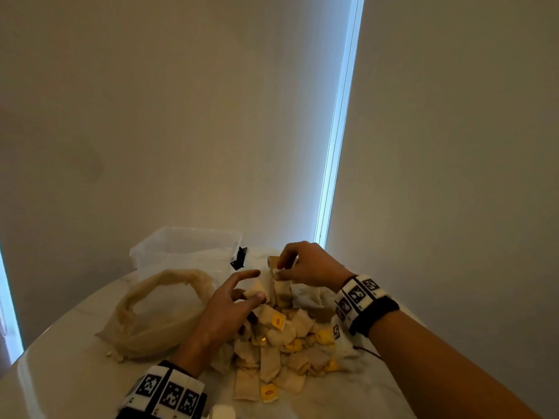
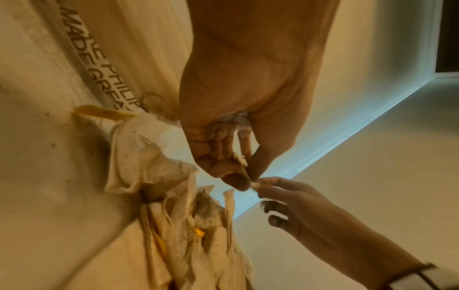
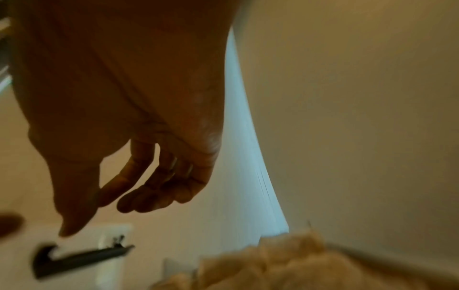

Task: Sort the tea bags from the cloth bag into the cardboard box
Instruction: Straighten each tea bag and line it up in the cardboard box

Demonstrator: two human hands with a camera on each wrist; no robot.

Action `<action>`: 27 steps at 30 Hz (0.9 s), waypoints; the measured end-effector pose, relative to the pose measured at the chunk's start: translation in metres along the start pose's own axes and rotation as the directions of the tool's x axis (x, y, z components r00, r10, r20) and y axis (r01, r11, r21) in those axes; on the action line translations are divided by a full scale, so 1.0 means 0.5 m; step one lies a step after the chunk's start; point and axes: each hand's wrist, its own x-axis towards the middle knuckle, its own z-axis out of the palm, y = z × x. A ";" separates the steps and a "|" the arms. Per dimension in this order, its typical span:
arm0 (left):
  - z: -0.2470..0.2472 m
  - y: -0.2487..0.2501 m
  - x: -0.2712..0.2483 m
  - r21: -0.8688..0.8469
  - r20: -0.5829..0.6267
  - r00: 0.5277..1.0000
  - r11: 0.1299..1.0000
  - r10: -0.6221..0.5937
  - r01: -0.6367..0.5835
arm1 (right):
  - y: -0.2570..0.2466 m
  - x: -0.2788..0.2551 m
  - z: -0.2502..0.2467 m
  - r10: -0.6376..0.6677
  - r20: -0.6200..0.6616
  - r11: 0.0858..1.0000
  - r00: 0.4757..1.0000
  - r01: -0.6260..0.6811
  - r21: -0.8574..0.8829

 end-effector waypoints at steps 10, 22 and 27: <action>0.019 0.054 -0.007 0.125 0.191 0.981 0.991 0.028 -0.053 | -0.001 -0.148 0.046 0.083 -0.001 0.682 0.997 -0.056 0.729; 0.038 0.077 0.012 0.197 0.053 0.994 0.975 0.093 -0.102 | 0.059 -0.165 0.085 0.189 -0.057 0.369 0.980 -0.017 0.929; 0.030 0.064 -0.002 0.197 0.099 0.995 0.980 -0.014 -0.006 | 0.048 -0.170 0.073 0.159 -0.083 0.408 0.984 0.011 0.913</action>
